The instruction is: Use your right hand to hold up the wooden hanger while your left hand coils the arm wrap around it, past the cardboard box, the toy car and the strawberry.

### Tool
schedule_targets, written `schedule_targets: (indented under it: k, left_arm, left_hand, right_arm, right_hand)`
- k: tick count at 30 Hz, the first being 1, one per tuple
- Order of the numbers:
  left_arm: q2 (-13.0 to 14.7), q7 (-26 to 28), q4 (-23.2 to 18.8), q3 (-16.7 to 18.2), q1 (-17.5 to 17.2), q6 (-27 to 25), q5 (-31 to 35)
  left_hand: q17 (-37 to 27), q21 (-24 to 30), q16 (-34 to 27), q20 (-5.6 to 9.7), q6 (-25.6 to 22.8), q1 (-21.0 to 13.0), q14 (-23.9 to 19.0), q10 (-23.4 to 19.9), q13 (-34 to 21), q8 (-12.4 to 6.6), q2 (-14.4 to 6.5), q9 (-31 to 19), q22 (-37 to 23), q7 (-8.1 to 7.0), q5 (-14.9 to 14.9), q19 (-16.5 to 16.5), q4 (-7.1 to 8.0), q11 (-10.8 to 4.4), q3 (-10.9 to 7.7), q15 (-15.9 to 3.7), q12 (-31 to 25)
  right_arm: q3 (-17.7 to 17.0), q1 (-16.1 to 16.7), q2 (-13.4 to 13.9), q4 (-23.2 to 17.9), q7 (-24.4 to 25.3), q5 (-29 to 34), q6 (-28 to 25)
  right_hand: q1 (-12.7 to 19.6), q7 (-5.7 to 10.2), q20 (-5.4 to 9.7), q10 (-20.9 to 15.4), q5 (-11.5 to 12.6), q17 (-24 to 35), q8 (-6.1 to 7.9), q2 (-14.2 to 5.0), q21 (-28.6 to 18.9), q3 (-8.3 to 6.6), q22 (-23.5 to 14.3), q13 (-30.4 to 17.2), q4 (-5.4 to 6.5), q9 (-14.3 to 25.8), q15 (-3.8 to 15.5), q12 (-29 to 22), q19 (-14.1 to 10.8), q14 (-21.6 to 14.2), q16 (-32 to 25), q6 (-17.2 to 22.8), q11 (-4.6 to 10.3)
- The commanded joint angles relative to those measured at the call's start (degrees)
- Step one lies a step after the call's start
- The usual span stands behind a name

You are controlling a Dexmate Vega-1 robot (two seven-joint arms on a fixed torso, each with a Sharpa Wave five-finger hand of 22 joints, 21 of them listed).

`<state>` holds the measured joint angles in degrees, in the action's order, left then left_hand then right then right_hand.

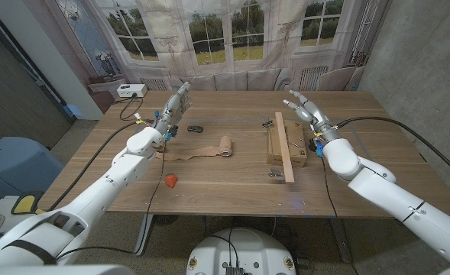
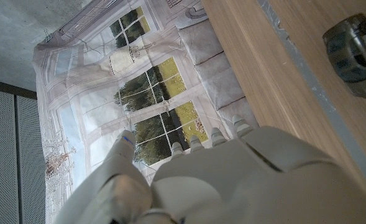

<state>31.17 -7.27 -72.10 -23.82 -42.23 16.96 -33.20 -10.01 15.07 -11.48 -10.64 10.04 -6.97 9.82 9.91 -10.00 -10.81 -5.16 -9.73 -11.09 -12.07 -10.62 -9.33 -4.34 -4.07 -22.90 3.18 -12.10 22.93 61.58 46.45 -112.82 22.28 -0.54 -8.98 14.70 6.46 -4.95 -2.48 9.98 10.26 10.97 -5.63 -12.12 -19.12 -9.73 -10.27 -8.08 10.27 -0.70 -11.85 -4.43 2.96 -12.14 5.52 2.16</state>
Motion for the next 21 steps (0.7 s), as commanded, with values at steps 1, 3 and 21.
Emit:
schedule_targets:
  k: [1,3,21]
  left_arm:
    - [-0.5,-0.9,1.2,-0.7,1.4,-0.1,0.4]
    - [-0.6,-1.0,1.2,-0.7,1.5,-0.1,0.4]
    - [0.0,0.1,0.1,-1.2,2.1,-0.7,2.1]
  left_hand:
    - [-0.1,0.1,0.2,-0.47,4.2,-0.5,3.3,5.5,-0.2,0.03,0.1,-0.2,-0.1,-0.37,-0.3,0.2,-0.3,0.32,-0.02,-0.01,-0.1]
    - [-0.1,0.0,0.3,-0.49,4.1,-0.5,3.2,5.4,-0.2,0.06,0.1,-0.2,-0.1,-0.37,-0.3,0.2,-0.31,0.15,-0.02,-0.05,-0.1]
    - [-0.1,-0.1,0.5,-0.43,4.0,-0.6,3.2,5.2,-0.2,0.2,0.1,-0.2,-0.1,-0.36,-0.3,0.3,-0.37,0.44,-0.04,-0.05,0.1]
  right_arm:
    - [-0.1,2.8,2.3,-6.4,0.8,5.2,-8.0]
    - [-0.2,3.3,2.8,-7.3,0.9,6.0,-9.2]
    - [2.0,5.9,5.3,-14.8,0.7,14.0,-19.9]
  right_hand:
    - [0.3,0.51,-0.04,-0.1,0.3,0.1,-0.17,-0.03,0.0,-0.09,-0.3,-0.3,-0.15,0.2,0.1,0.2,-0.3,-0.1,0.0,-0.3,0.28]
    - [0.4,0.47,-0.1,-0.1,0.3,0.1,-0.18,-0.03,0.0,-0.09,-0.3,-0.3,-0.16,0.2,0.2,0.2,-0.4,-0.2,0.0,-0.4,0.33]
    - [0.6,0.43,-0.61,-0.6,0.3,0.1,-0.21,-0.02,-0.1,-0.09,-0.3,-0.3,-0.2,0.2,0.55,0.2,-1.1,-1.3,-0.2,-0.6,0.57]
